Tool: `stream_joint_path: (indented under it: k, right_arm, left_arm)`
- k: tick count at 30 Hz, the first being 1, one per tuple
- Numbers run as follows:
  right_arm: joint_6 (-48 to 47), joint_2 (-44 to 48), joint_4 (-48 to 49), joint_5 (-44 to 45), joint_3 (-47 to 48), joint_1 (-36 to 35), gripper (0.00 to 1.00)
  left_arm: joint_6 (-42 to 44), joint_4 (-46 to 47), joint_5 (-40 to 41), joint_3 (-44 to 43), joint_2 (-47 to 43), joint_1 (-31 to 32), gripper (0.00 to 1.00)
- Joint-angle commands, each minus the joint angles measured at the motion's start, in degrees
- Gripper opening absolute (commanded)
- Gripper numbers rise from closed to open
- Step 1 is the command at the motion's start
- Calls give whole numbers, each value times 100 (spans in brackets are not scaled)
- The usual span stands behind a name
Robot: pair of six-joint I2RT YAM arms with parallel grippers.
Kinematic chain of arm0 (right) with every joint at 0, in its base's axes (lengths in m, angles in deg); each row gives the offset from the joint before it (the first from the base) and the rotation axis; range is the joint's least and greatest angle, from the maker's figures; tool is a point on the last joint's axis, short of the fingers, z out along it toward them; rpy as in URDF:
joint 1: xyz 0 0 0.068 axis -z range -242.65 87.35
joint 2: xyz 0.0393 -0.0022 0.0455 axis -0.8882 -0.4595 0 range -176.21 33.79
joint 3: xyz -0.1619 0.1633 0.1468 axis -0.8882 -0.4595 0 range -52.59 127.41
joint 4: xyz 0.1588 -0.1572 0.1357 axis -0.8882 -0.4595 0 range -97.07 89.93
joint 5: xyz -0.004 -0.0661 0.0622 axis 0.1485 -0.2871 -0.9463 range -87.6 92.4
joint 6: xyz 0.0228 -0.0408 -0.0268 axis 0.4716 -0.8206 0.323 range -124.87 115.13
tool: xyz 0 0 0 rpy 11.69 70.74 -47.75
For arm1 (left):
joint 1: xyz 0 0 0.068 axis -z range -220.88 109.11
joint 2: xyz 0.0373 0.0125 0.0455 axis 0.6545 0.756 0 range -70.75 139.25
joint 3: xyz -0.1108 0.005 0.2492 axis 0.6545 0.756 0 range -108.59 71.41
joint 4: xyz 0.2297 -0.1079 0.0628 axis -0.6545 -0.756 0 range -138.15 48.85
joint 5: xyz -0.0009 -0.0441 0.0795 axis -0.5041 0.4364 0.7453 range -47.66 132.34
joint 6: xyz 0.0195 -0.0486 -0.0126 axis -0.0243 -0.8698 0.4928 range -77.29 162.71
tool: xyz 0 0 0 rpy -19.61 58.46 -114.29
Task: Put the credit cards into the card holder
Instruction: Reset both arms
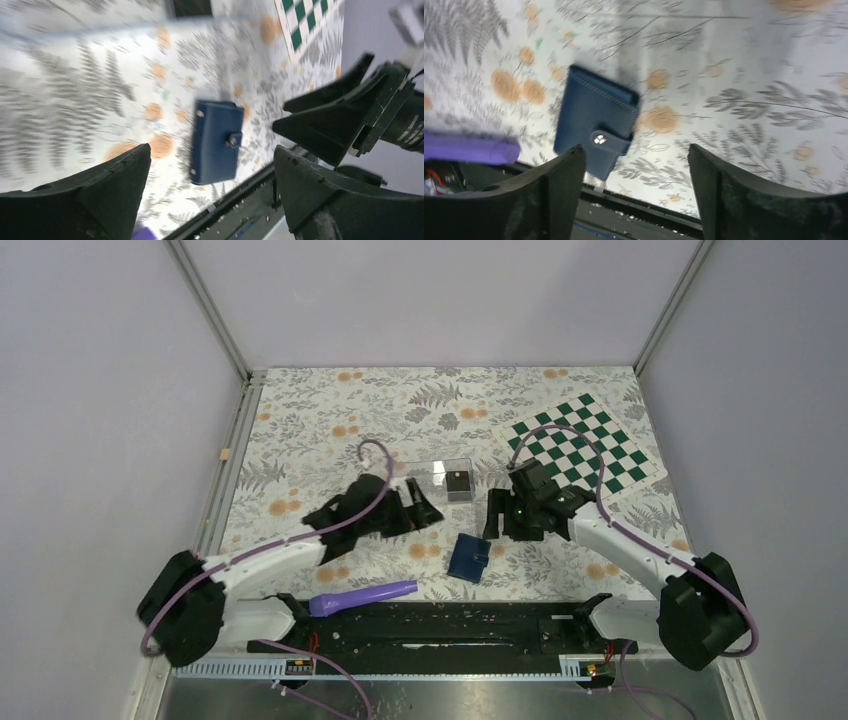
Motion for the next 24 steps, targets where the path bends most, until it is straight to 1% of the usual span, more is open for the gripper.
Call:
stream_joint_path:
  k: [1, 2, 3, 5, 7, 9, 10, 12, 14, 16, 17, 19, 20, 21, 23, 24]
  right_arm:
    - [-303, 484, -47, 592, -239, 648, 92]
    - [-413, 624, -26, 797, -280, 832, 98]
    - [-510, 825, 25, 1057, -319, 997, 99]
    - [-696, 1131, 94, 1407, -344, 1332, 99]
    - [-849, 1435, 361, 1905, -443, 1586, 100]
    - [-1102, 1641, 895, 2343, -619, 1761, 99]
    - [-1292, 1707, 1367, 2651, -774, 1777, 99]
    - [-1674, 1771, 2216, 3255, -1124, 1789, 99]
    - [-2070, 1769, 3472, 3675, -1746, 1805, 99]
    - [-2512, 1660, 4429, 3799, -2206, 1855, 99]
    - [-2690, 1559, 4941, 3751, -2435, 1902, 100]
    - [-2847, 1290, 5955, 3917, -2861, 2004, 99]
    - [-2894, 1214, 6064, 4029, -2829, 2052, 99]
    - [-2946, 1162, 6161, 3934, -2838, 2122, 100]
    - [-3087, 929, 6784, 3769, -2899, 2259, 99]
    - [-3107, 821, 6907, 3647, -2855, 2320, 100]
  left_arm:
    - [955, -82, 579, 473, -1248, -855, 96]
    - [1215, -297, 798, 542, -1553, -1098, 98]
    - [1481, -501, 1012, 615, -1869, -1325, 99]
    - [2066, -577, 1402, 798, -2481, -1806, 99]
    - [2558, -465, 1687, 1006, -2945, -2376, 99]
    - [2955, -221, 1649, 1180, -3152, -3009, 99]
    - [3135, -108, 1604, 1250, -3167, -3296, 99]
    - [3415, 199, 1732, 1368, -3047, -3701, 99]
    - [3641, 591, 2003, 1511, -2798, -3924, 99]
    - [3978, 1197, 2084, 1662, -2517, -4020, 99]
    - [4315, 1588, 2071, 1712, -2329, -4029, 99]
    - [4805, 2678, 2189, 1954, -1815, -4029, 99]
    - [5024, 3229, 2352, 2076, -1541, -4029, 99]
    - [5110, 3766, 2533, 2188, -1248, -4029, 99]
    - [5178, 4770, 2649, 2332, -692, -4031, 99]
    - [5132, 4687, 2435, 2226, -612, -4034, 99]
